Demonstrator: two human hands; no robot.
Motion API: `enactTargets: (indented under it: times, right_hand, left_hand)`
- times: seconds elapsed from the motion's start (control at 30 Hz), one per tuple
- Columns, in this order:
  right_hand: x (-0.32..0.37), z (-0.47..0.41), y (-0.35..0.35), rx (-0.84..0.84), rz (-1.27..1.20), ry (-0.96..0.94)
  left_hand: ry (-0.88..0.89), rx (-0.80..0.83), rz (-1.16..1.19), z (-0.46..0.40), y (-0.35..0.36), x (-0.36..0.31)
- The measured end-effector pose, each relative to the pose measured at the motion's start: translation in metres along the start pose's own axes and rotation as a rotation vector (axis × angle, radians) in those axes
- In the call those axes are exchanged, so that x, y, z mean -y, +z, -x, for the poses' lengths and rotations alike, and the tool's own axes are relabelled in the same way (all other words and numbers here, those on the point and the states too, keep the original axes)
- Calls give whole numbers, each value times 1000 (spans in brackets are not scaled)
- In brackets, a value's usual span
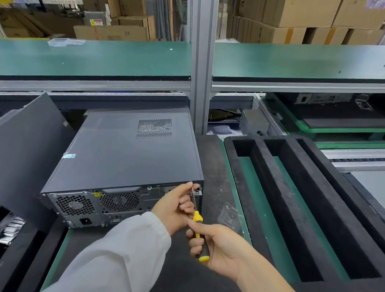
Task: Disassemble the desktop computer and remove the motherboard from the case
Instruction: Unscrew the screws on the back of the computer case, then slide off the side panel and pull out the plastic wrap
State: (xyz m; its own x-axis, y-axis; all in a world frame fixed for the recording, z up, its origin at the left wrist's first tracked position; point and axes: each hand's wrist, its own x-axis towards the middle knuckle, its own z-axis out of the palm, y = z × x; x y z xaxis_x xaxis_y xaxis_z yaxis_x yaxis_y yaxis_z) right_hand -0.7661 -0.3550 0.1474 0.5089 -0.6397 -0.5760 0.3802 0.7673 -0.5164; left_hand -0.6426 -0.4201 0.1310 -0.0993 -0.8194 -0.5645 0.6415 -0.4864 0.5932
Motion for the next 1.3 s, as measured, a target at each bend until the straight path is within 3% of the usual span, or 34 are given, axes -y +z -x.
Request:
enactTargets:
  times: [0.23,0.3,0.4,0.5,0.57,0.7,0.83,1.03,1.2,1.3]
  right_hand:
    - [9,11,-28,67,164,68]
    - [17,15,-33,61,202,57]
    - [32,19,-39,44,287,28]
    - [49,23,-51,-80,414,-18]
    - [59,27,-60,-184,478,-50]
    - [67,35,-72,-267,493,-78]
    - [63,37,-73,-265,478,-73]
    - [60,37,-74,-251,479,-75]
    - [56,32,-76,-180,563,-37]
    - [42,18,-73,-98,646,52]
  left_hand:
    - [93,24,120,-2,-6,23]
    - [17,22,54,-5,-6,35]
    - [-100,89,-325,-11,-5,53]
    - [71,131,-957,-19,-7,55]
    - [233,129,-1252,-25,-9,54]
    - [435,122,-1614,-33,-5,61]
    - [503,209,-1815,-42,-7,73]
    - [585,202,-1799,-43,-10,70]
    - [553,79,-1516,-29,-24,48]
    - [410,80,-1288,-13,-40,34]
